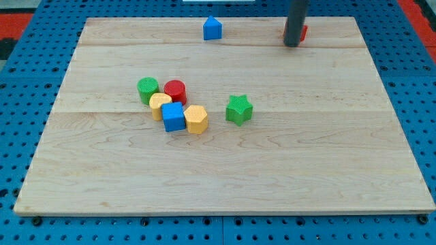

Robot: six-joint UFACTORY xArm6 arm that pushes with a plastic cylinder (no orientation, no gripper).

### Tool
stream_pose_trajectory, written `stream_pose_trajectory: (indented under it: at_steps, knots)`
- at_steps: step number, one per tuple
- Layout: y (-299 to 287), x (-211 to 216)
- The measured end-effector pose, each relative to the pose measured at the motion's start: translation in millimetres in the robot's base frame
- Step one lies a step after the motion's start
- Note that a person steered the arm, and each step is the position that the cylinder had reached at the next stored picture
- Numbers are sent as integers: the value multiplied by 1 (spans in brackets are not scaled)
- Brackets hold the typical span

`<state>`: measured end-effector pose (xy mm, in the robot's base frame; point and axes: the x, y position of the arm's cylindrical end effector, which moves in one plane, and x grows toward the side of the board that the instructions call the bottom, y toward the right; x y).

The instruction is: Push the green star close to the red star

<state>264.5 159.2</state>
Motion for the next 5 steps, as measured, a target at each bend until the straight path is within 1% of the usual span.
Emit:
stream_pose_trajectory:
  at_steps: [1, 2, 3, 4, 5]
  knots:
    - [-5, 41]
    - [-6, 168]
    - [-58, 238]
    - [-134, 209]
    - [-124, 148]
